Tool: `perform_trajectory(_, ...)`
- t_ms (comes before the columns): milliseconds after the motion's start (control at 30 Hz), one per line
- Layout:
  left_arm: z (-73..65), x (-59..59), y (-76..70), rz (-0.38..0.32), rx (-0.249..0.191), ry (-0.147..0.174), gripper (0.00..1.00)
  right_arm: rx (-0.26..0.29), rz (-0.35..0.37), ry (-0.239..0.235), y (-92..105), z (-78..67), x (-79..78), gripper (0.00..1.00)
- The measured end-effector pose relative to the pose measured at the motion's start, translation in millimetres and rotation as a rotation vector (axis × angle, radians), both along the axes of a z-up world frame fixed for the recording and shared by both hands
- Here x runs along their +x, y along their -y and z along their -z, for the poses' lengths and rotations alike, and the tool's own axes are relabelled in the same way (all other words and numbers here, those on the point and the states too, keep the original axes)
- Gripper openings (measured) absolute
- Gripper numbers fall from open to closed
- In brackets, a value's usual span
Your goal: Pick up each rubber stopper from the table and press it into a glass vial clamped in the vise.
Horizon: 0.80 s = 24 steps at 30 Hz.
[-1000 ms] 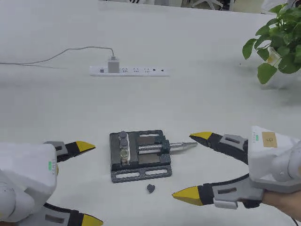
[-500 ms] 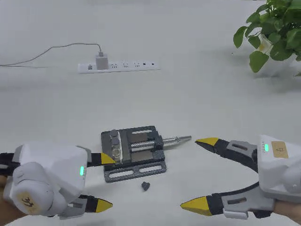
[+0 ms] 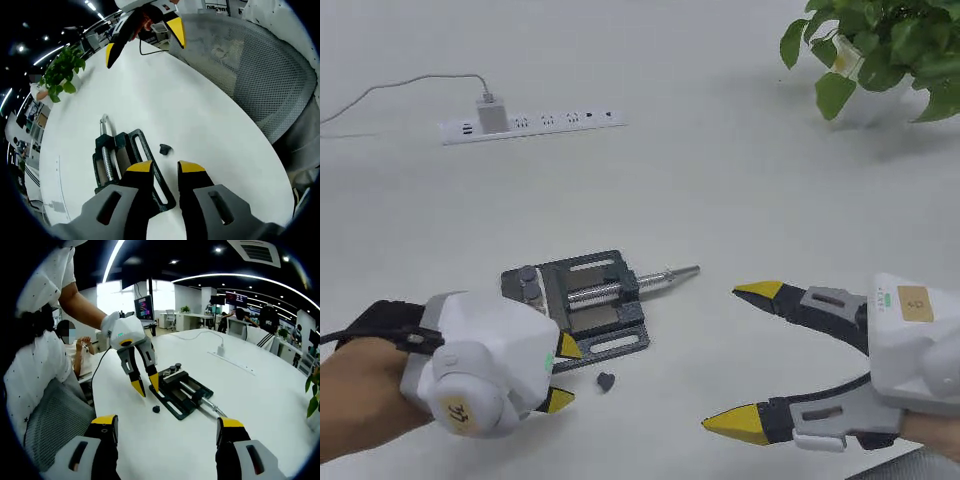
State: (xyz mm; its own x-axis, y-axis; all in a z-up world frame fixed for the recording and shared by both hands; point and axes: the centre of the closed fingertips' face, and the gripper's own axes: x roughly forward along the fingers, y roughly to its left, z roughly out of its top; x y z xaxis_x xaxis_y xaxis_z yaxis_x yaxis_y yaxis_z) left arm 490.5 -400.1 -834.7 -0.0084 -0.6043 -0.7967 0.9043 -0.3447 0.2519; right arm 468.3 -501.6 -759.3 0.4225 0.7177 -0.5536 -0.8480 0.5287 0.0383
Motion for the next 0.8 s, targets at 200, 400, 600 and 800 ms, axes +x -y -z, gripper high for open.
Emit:
perform_trajectory(200,10.6,1.6,9.6,0.045,0.034,0.029,0.11,0.003,0.025,-0.002,4.1,0.5,-0.4,0.79)
perform_trajectory(400,18.2,3.5,13.7,0.084,0.078,0.053,0.09,0.008,0.044,-0.003,6.3,0.4,0.6,0.78)
perform_trajectory(600,24.9,0.4,16.1,0.112,0.107,0.050,0.09,0.015,0.060,0.000,6.9,-0.2,1.8,0.77)
perform_trajectory(800,27.3,0.9,19.1,0.109,0.114,0.044,0.07,0.025,0.074,0.002,9.6,-1.2,1.8,0.77)
